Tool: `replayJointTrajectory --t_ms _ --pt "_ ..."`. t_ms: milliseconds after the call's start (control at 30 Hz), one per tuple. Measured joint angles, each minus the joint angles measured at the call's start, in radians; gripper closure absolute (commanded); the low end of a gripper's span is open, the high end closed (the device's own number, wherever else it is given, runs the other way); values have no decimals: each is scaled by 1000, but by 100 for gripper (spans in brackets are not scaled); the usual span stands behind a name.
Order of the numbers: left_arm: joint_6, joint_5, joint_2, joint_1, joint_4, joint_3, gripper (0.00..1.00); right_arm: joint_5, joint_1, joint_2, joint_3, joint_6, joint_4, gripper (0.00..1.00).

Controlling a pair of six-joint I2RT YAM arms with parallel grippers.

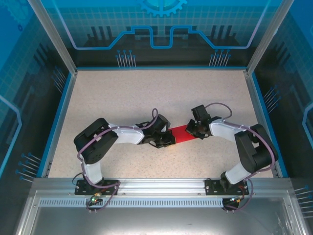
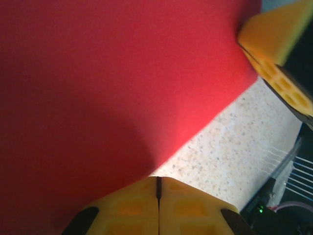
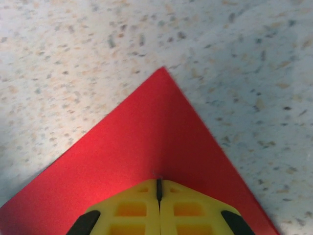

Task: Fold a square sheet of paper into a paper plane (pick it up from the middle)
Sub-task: Rotate the paper at the center of the table, then first fold in half a square sheet of paper at the center of the table.

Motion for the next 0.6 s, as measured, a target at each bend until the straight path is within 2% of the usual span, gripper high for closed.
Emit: replayJointTrajectory --t_ms 233,433,600 --pt "-23 -24 2 0 15 0 97 -153 0 -88 -93 -94 148 95" --pt "-27 -31 2 0 22 0 97 -308 0 -98 -217 -131 269 97" --pt "-26 -31 7 0 22 0 97 -391 0 -86 -238 -142 344 99"
